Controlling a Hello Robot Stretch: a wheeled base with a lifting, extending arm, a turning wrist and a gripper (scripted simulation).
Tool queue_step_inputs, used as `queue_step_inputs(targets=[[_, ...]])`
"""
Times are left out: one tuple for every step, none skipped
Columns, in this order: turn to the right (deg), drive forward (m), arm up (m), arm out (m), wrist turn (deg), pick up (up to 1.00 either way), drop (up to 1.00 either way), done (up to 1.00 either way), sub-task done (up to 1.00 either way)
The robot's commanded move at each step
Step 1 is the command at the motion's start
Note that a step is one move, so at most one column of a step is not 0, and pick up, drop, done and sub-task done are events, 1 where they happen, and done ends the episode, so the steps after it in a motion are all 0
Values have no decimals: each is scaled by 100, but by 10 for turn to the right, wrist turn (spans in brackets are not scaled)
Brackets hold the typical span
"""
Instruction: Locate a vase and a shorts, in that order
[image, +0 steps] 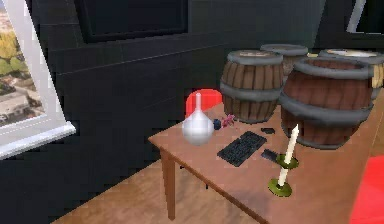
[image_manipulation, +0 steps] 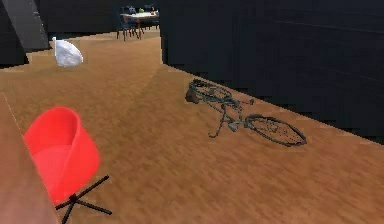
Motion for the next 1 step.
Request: queue_step_inputs(targets=[[-450, 0, 0, 0, 0, 0, 0, 0, 0]])
